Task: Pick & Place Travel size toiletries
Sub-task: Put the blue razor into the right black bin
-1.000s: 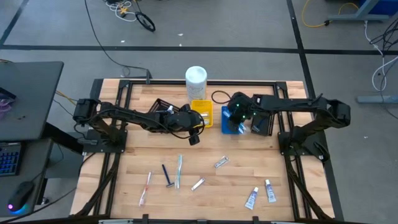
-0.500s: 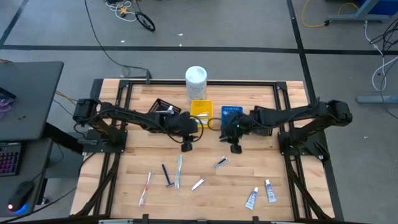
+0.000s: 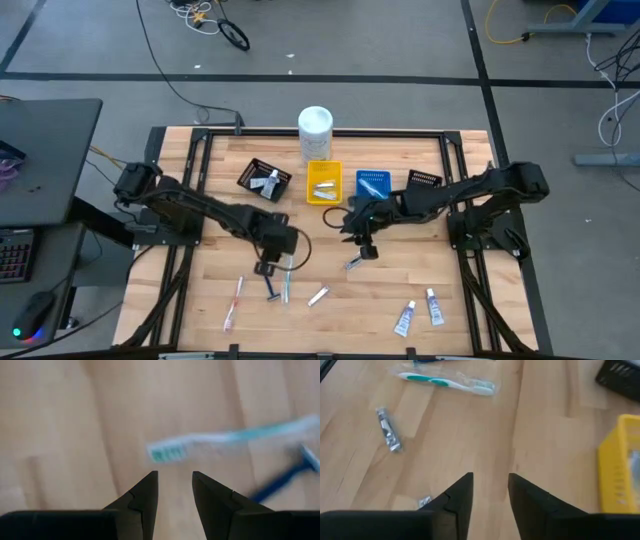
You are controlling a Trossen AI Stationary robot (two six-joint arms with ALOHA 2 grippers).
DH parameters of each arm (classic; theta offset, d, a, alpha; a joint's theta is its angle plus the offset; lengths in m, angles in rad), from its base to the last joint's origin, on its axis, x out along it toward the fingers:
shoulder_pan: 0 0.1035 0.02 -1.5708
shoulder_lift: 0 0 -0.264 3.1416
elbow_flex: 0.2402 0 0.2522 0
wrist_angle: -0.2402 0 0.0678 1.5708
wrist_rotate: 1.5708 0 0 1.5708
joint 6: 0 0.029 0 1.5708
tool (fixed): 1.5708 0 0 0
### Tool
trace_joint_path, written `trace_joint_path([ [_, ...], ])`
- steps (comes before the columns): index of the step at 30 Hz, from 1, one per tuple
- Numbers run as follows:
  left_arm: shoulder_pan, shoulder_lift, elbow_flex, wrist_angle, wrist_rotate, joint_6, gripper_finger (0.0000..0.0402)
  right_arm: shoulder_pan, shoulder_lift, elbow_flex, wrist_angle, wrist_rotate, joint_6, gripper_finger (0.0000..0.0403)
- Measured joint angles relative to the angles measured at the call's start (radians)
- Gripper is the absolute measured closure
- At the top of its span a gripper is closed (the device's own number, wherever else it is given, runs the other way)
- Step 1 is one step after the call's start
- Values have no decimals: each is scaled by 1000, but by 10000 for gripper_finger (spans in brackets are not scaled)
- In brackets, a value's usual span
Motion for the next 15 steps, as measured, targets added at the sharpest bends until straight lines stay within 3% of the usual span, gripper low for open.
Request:
trace_joint_path([
  [6, -90, 0, 0, -82, 22, 87, 274, 25, 53, 0, 82, 13, 1, 234],
  [15, -184, 0, -47, -77, 24, 77, 274, 61, 58, 0, 141, 14, 46, 231],
])
